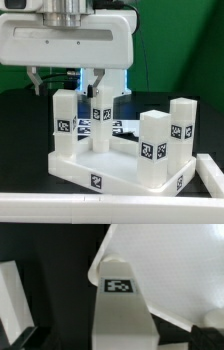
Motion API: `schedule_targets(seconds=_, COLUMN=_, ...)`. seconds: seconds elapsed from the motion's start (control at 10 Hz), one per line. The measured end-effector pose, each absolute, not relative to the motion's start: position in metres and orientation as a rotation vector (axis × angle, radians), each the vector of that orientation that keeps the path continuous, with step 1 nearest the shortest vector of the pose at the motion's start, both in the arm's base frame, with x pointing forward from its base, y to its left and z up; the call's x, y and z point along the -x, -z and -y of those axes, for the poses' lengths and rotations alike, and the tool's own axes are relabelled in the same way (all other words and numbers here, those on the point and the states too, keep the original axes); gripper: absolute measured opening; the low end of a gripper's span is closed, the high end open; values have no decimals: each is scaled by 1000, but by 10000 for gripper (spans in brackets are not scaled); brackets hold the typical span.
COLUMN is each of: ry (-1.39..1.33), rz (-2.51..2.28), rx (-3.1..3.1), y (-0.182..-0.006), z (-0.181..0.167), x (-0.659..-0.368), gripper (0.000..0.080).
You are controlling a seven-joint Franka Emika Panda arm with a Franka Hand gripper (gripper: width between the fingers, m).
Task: Assemble desk
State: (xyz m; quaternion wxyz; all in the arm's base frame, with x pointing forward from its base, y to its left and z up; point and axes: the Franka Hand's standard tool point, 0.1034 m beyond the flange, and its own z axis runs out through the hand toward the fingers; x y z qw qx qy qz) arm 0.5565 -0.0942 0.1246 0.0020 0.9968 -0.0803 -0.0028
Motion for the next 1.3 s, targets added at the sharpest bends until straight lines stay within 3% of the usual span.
schedule_targets(seconds=0.2, ry=11, rz=245, rx=-3126, y=-123, z=97, x=-556, gripper=649)
schedule_targets(seconds=0.4, ry=11, rz=242, rx=-3126, y=-123, z=96, x=-556, gripper=369)
schedule_targets(seconds=0.5, ry=6, rz=239, rx=-3125, y=-123, z=95, x=-557, gripper=290)
schedule_targets(seconds=0.9, ry=5, rz=336, rx=-3118, y=-123, z=95, x=-557, gripper=290)
schedule_targets(seconds=1.3, ry=1, rz=786, rx=-3048, y=-123, z=94, x=-557, gripper=290)
